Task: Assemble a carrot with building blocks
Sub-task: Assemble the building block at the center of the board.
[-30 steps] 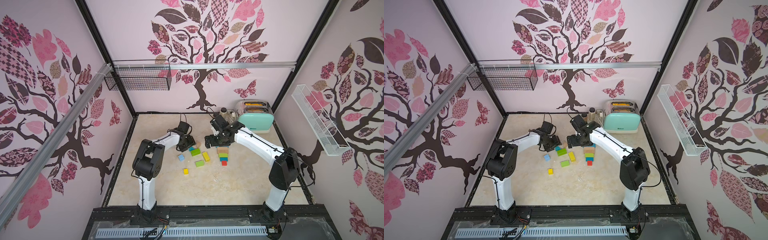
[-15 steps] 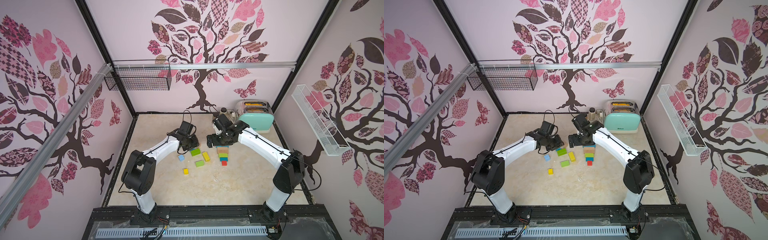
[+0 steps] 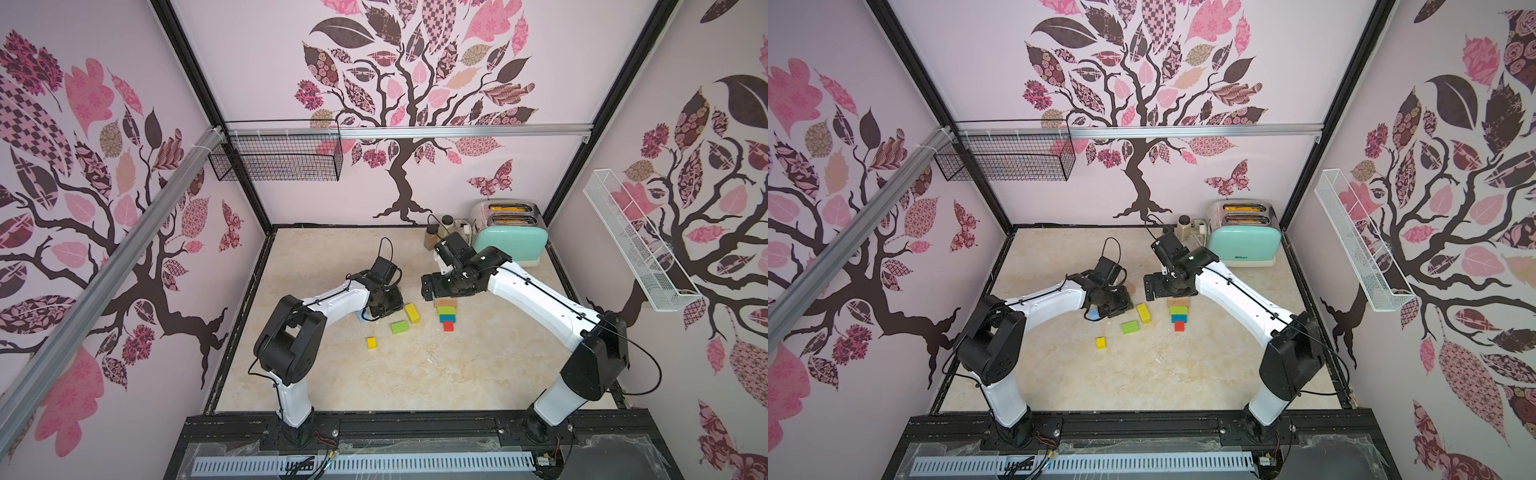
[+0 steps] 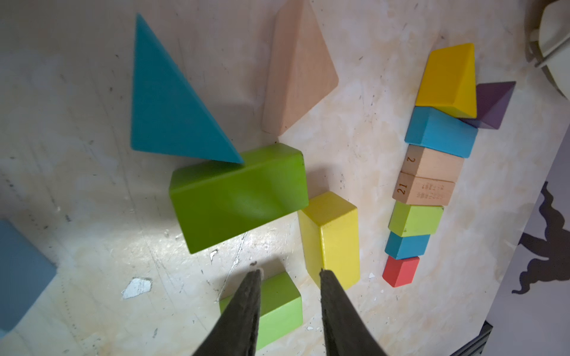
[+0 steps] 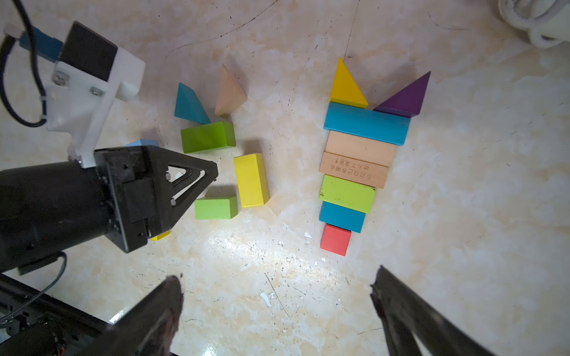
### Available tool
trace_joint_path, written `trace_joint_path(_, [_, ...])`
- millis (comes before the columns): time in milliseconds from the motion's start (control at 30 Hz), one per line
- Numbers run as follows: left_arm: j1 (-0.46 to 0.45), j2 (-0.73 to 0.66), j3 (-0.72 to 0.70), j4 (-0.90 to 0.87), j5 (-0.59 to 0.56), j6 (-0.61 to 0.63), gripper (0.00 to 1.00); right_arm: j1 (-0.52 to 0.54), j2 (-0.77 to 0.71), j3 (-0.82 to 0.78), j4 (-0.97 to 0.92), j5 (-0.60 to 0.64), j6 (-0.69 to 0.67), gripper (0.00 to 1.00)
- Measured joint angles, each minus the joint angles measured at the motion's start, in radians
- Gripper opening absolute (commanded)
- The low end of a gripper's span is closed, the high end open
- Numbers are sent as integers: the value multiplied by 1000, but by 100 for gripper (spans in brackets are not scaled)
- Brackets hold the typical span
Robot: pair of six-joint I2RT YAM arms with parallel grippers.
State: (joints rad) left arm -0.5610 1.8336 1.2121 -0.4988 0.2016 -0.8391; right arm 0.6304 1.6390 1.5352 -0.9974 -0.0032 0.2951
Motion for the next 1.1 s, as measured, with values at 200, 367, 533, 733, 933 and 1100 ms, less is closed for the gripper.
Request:
trace_joint_path(200, [0,59,13,-22,-31,6,41,0,0,0,0,0,0,99])
trace_joint_path(367, [5,90,45,-49,-61,25,42,0,0,0,0,0,0,99])
trace_joint_path(533, [22,101,87,-65,-87,55,42,-1,0,0,2,0,0,99])
trace_joint_path(733, [36,130,116,-65,-104,80,42,-1,2,0,4,0,-1,99])
trace_joint_path(933, [38,145,117,-64,-108,92,42,-1,6,0,5,-1,-1,99])
trace_joint_path(1100, [38,146,117,-64,-111,111,46,-1,20,0,10,-9,-5,99])
